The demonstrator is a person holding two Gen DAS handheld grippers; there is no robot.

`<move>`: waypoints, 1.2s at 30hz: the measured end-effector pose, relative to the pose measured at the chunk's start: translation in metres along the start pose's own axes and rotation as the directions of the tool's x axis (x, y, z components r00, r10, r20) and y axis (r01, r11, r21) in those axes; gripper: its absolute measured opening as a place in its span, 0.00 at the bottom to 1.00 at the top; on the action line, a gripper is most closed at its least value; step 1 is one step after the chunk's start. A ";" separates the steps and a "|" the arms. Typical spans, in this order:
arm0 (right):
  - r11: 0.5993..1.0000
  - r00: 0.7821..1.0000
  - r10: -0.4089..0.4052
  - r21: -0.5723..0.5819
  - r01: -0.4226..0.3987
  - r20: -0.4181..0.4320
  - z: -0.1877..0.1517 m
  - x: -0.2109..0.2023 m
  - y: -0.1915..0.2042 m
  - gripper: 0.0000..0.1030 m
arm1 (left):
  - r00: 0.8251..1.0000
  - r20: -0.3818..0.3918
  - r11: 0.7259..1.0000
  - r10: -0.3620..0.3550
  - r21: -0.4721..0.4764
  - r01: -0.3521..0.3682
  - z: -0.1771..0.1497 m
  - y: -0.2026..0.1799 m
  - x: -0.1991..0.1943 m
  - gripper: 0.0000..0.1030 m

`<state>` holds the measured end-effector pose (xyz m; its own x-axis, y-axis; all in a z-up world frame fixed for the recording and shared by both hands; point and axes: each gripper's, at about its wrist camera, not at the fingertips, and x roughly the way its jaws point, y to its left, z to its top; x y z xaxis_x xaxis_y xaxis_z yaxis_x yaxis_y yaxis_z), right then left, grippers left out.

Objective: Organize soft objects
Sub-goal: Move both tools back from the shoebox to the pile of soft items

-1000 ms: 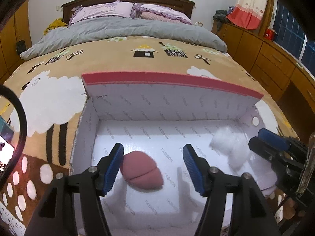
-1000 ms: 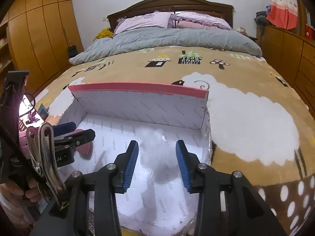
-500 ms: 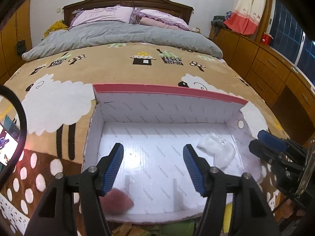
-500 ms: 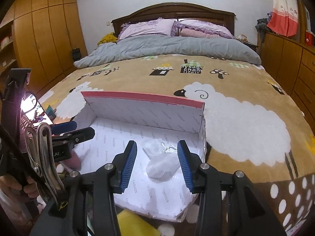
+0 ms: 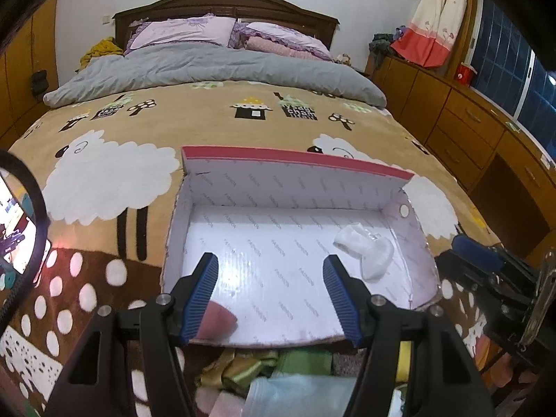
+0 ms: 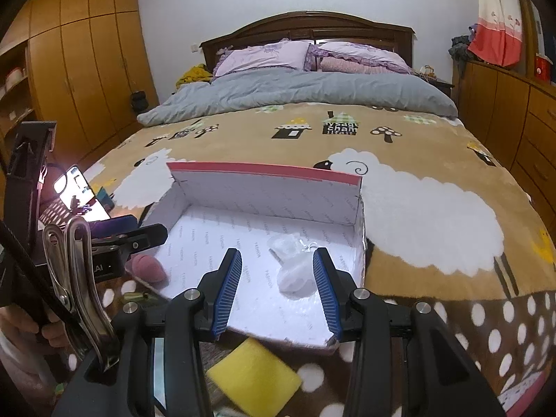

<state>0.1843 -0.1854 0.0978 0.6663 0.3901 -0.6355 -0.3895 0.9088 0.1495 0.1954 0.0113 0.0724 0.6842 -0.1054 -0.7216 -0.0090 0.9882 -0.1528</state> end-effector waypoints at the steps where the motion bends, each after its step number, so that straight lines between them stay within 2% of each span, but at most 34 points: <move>1: 1.000 1.000 0.001 0.001 -0.001 0.002 -0.001 -0.002 0.001 0.43 | 1.000 0.001 1.000 0.001 0.000 -0.001 -0.001 0.000 -0.002 0.64; 19: 0.998 1.000 0.014 0.056 -0.014 -0.002 -0.042 -0.035 0.012 0.43 | 1.000 0.005 0.999 0.002 -0.045 -0.002 -0.047 0.016 -0.049 0.64; 36: 0.996 1.000 0.021 0.084 -0.019 -0.023 -0.082 -0.053 0.025 0.43 | 0.998 -0.044 0.998 -0.033 -0.056 0.030 -0.093 0.018 -0.063 0.64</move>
<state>0.0869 -0.1957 0.0731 0.6429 0.4057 -0.6496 -0.3472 0.9104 0.2250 0.0845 0.0258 0.0526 0.6512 -0.1426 -0.7453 -0.0292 0.9768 -0.2124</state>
